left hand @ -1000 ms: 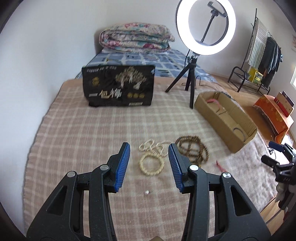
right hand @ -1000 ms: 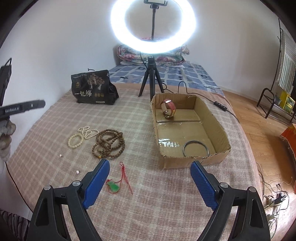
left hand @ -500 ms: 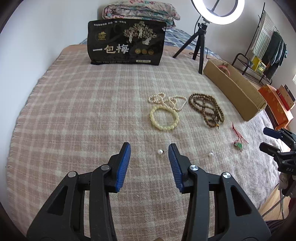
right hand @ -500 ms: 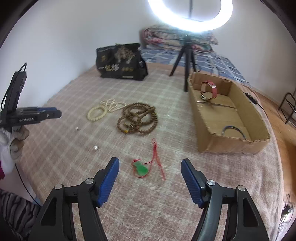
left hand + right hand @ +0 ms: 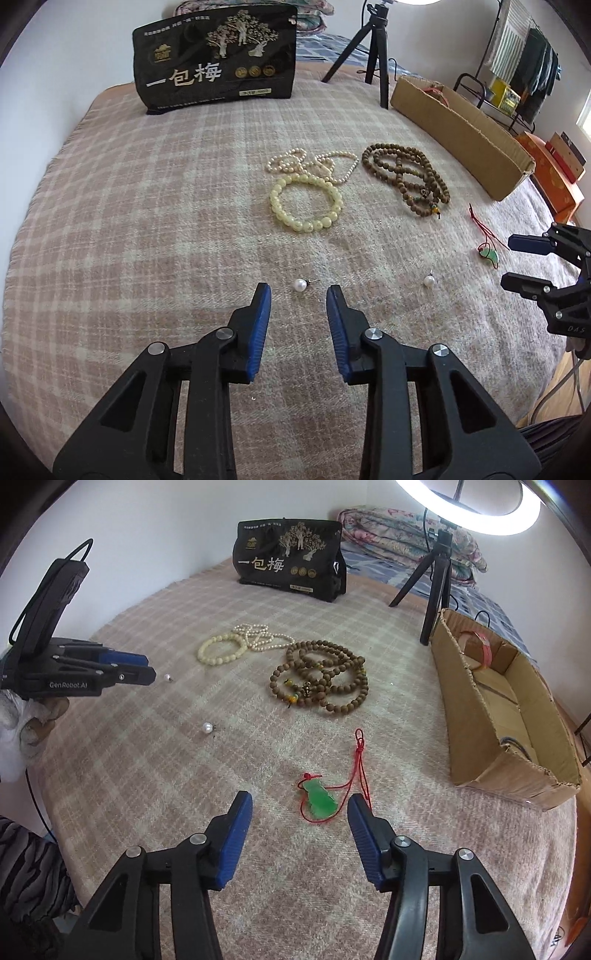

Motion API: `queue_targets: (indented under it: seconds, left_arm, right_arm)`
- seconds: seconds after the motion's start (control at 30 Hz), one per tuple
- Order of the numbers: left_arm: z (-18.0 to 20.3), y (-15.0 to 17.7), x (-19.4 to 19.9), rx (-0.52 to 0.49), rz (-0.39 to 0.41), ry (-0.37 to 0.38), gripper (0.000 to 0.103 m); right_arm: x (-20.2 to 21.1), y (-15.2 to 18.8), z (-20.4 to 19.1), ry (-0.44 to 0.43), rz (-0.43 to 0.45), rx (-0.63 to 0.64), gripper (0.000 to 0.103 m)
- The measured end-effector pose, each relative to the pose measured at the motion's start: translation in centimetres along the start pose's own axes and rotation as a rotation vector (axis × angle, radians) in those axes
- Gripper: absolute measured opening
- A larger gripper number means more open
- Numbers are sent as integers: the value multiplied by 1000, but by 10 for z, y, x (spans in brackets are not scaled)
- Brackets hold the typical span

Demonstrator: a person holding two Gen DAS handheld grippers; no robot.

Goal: Organize jewelry
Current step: 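Grasp a loose pearl with the left tool while the right tool grasps the jade pendant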

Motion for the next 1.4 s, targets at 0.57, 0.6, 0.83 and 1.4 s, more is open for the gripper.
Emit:
queue_targets:
  seconds: [0.57,0.6,0.83,1.4]
  left_arm:
    - [3,-2,-18,-33,-12,-18,27]
    - [3,-2,-19,-33,-12,-18,27]
    - [3,-4,-21,-39,-10,-20,23]
    - [9,-4,-23,-50,4,-26,9]
  right_arm:
    - [-21,-3,15,-49,-42,-27,42]
    - [-22,-3,15,-46,-47,-25,42]
    - [-23,-2,18,-42,-58,-32,34]
    - [-22,-2,15,-19,-61,-26,17]
Point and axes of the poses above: each gripper's, at about its wrist camera, not at the fingertips, and x roughly against the way its jaws point, z to its right, y to its underside, the point moved 4 cm from there along -x, roughly the way its jaws point, and after that the axes turned 12 degrees about -y, right-handed, at the moved point
